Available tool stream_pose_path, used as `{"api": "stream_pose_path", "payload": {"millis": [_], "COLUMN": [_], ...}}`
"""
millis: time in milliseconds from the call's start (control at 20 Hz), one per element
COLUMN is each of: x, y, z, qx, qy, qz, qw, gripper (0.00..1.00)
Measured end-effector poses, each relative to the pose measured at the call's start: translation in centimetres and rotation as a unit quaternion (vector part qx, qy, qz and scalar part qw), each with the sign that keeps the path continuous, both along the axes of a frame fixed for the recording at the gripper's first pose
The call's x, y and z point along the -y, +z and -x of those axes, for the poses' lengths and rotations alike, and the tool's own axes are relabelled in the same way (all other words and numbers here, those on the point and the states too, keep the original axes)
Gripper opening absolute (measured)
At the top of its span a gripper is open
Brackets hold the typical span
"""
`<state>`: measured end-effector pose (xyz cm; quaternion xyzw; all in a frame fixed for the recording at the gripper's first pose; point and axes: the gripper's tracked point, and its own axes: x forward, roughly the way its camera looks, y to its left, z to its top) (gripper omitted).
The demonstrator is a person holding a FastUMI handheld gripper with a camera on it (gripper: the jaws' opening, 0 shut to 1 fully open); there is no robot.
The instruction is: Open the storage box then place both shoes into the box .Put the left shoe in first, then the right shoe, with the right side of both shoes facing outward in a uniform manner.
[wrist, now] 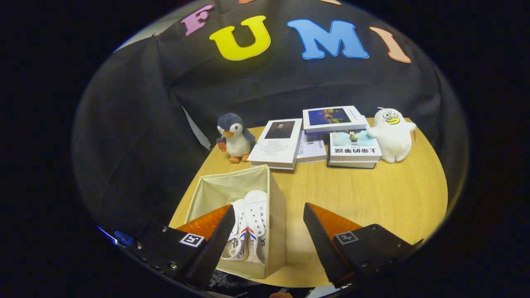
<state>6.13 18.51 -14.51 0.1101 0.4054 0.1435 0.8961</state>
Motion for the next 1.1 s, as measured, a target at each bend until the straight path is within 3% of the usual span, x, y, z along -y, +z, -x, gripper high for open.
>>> {"api": "stream_pose_path", "payload": {"millis": [200, 650, 1100], "x": [6.0, 19.7, 27.3], "y": [2.1, 6.1, 8.8], "z": [0.8, 2.8, 5.5], "qx": [0.038, 0.112, 0.178], "qy": [-0.024, -0.131, -0.189], "qz": [0.016, 0.033, 0.056], "qw": [0.999, 0.984, 0.964], "gripper": [0.99, 0.99, 0.99]}}
